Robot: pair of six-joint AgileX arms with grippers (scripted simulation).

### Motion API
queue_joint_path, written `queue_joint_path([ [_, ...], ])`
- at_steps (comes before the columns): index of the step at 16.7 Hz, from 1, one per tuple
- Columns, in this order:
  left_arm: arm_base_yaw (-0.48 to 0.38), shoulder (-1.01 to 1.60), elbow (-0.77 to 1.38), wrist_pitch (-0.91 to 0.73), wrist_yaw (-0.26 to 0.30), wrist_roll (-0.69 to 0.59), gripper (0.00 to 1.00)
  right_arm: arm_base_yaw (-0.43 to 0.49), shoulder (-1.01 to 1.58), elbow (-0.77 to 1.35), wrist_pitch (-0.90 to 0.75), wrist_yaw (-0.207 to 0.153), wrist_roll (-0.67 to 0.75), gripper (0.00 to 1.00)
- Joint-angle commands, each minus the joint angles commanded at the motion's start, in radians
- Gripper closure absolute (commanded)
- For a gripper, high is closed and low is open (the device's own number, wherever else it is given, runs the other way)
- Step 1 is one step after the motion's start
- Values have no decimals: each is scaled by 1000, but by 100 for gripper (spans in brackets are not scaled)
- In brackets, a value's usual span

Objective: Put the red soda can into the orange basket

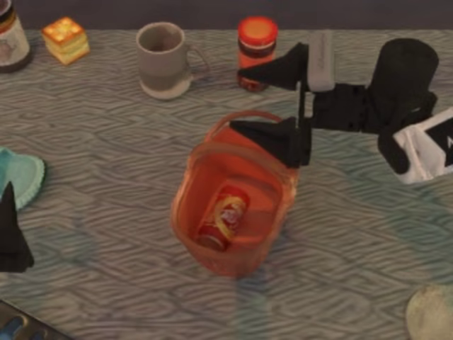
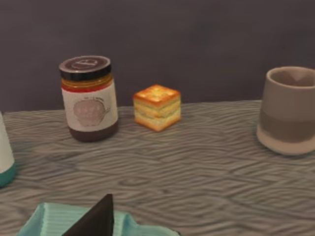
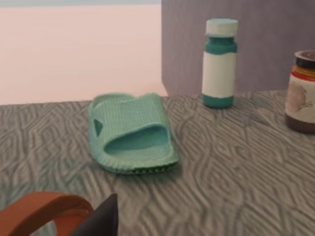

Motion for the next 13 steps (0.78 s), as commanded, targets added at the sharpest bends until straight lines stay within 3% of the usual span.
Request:
queue_joint_path([
  [5, -104, 308, 253, -247, 31, 143, 0, -44, -259, -160, -137, 134, -17, 0],
  [9, -218, 662, 533, -525, 56, 306, 0, -96, -562, -338, -296, 290, -28, 0],
  [13, -340, 1062, 854, -825, 74, 494, 0, -153, -918, -538, -487, 472, -34, 0],
])
